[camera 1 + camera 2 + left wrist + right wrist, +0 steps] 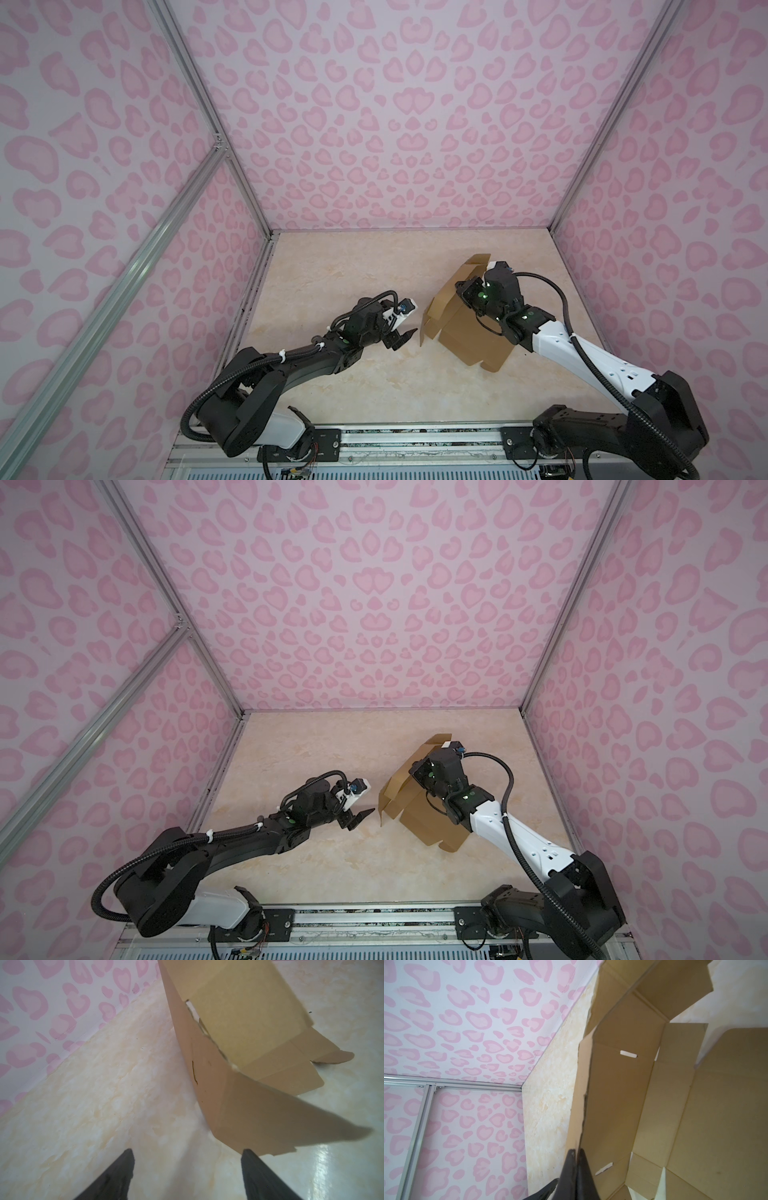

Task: Assemble paper box
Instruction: Fold the bottom flaps of a flat cardboard box at the center of the table, then first fold the bottom flaps of a flat cardboard box at the center of the table.

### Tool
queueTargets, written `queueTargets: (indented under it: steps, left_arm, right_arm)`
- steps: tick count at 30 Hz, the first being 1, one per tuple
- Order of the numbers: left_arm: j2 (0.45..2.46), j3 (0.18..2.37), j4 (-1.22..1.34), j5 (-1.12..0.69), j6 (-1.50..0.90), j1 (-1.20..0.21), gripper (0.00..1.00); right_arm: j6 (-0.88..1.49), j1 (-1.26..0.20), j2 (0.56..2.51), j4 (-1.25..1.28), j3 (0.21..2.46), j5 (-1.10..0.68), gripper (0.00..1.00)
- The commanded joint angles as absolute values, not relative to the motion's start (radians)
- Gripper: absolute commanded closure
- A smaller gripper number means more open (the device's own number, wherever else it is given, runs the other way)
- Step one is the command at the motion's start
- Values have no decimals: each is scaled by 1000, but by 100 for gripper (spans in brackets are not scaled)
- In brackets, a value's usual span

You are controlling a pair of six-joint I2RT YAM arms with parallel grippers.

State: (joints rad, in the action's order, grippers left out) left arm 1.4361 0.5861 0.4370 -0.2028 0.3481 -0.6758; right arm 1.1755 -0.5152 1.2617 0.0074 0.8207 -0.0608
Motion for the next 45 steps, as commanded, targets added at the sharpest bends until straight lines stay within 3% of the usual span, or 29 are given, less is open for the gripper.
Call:
queueTargets:
  steps: [1,28,36,42,45]
  left_arm:
    - [1451,588,525,-189,364,-682,16]
    - [1577,599,739,-177,269,-772,19]
    - [1519,537,838,-50,207,-776,22]
    - [1421,552,755,40,242,-711,18]
    - [1332,558,702,8,205,-614,18]
  right_arm:
    - [1196,-515,1254,17,802,-58,100]
    - [1237,-520,1239,31,752,-45,100]
    - [1291,-520,1229,257,681,-79,100]
    - [1416,-537,1242,407,622,19,100]
    - [1454,-589,1232,383,643,175,100]
